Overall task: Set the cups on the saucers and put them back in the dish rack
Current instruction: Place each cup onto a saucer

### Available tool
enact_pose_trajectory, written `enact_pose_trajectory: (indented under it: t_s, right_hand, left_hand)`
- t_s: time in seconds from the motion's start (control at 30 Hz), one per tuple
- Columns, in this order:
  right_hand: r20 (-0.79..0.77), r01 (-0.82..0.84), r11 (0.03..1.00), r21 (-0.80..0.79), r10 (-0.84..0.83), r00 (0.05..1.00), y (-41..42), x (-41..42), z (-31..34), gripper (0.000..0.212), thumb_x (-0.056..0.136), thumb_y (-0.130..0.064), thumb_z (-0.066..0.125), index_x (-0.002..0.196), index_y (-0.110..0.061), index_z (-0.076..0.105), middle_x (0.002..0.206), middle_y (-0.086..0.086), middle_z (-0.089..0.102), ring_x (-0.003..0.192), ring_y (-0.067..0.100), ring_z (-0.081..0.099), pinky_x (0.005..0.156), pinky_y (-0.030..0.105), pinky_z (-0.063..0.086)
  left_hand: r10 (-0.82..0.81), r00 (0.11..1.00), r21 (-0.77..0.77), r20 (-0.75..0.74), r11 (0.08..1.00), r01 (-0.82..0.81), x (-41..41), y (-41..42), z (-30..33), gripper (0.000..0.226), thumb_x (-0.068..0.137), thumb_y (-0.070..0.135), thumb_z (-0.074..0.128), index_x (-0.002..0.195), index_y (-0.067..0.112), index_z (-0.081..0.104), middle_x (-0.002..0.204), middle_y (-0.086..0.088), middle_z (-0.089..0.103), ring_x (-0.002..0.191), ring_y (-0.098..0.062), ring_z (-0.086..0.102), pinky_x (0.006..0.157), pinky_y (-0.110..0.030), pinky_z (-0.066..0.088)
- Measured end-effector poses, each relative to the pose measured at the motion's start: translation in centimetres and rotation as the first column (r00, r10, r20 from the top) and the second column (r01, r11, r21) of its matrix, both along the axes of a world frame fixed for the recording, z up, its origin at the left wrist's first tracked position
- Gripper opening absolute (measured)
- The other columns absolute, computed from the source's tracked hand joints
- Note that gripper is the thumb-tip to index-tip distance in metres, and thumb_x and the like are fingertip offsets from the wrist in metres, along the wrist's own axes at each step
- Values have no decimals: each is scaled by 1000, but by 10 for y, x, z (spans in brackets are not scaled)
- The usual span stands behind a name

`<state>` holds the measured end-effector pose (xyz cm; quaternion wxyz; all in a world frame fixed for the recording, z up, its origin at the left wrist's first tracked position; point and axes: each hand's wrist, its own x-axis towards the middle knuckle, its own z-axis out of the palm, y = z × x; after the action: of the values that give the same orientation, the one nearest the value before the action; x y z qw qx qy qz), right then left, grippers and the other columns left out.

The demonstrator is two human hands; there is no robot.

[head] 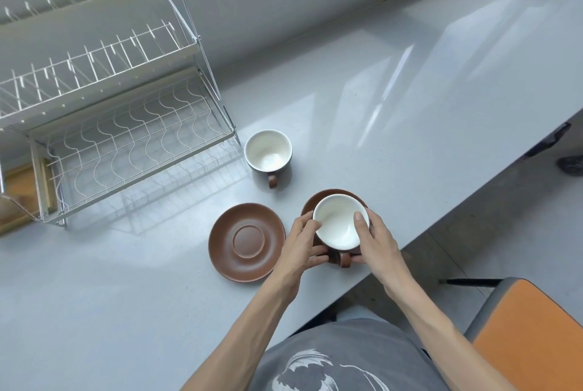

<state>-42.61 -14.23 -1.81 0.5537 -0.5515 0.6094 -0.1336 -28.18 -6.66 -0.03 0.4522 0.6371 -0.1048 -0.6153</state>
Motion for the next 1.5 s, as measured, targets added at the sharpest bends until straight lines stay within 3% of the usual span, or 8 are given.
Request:
enact_pose_trajectory:
  t_s: [0.2, 0.3, 0.53, 0.7, 0.87, 0.97, 1.23, 1.5]
  right_hand:
    - [-36, -21, 999, -28, 20, 999, -4, 3, -1, 66, 81, -76, 38, 139, -44, 42, 110, -24, 57, 105, 18, 63, 88, 49, 58]
    - [-87, -57, 998, -22, 55, 995, -9, 2, 0, 65, 87, -71, 40, 142, -37, 42, 116, -10, 60, 103, 20, 64, 87, 48, 59]
    - [-452, -376, 912, -167, 268, 851, -42, 8, 22, 53, 99, -60, 35, 142, -30, 45, 137, 1, 60, 124, 28, 57, 96, 42, 42]
    - [-579, -556, 773, -306, 312, 753, -62, 46, 44, 53, 101, -57, 35, 144, -28, 46, 143, 3, 56, 123, 30, 58, 97, 44, 44]
    - [-618, -689, 575, -441, 361, 698, -71, 98, 45, 51, 103, -47, 41, 147, -22, 44, 158, 7, 37, 139, 27, 43, 103, 44, 43]
    - [-610, -706, 492, -510, 372, 699, -72, 124, 38, 53, 101, -44, 47, 148, -20, 43, 160, 12, 31, 141, 30, 41, 104, 45, 44]
    - [-584, -706, 459, -540, 400, 707, -81, 161, 12, 55, 99, -40, 52, 148, -16, 43, 160, 16, 31, 143, 34, 38, 108, 46, 40]
    - [-465, -615, 644, -455, 417, 781, -91, 175, -1, 66, 100, -47, 46, 157, -23, 23, 162, 6, 27, 139, 29, 41, 102, 44, 46]
  left_hand:
    - [-26, 999, 4, 38, 1000, 26, 4, -6, -1, 39, 91, 44, 53, 129, 41, 48, 115, 18, 57, 105, -22, 69, 97, -38, 55]
    - [-72, 994, 12, 83, 997, 72, 7, -8, -3, 41, 92, 45, 54, 131, 38, 48, 118, 15, 58, 107, -16, 67, 94, -35, 54]
    - [-308, 879, 71, 363, 950, 304, 47, -10, 1, 46, 91, 54, 52, 134, 38, 52, 132, 7, 61, 118, -12, 59, 104, -37, 44]
    - [-500, 555, 250, 665, 849, 465, 88, -14, 18, 52, 95, 54, 44, 144, 35, 44, 138, 3, 58, 121, -16, 57, 103, -36, 42]
    - [-547, -53, 526, 835, 767, 368, 119, -18, 26, 49, 98, 45, 40, 145, 29, 41, 145, -3, 48, 126, -28, 50, 94, -39, 44]
    - [-498, -166, 525, 851, 815, 247, 129, -21, 21, 55, 99, 44, 39, 150, 24, 35, 161, -12, 26, 145, -33, 30, 106, -43, 35]
    - [-277, -10, 275, 961, 947, 168, 135, -45, -3, 58, 96, 37, 52, 150, 20, 40, 160, -15, 32, 145, -36, 34, 109, -46, 36]
    - [4, 509, -10, 861, 1000, 9, 136, -67, -26, 60, 100, 45, 44, 154, 23, 28, 160, 1, 34, 145, -19, 35, 117, -38, 31]
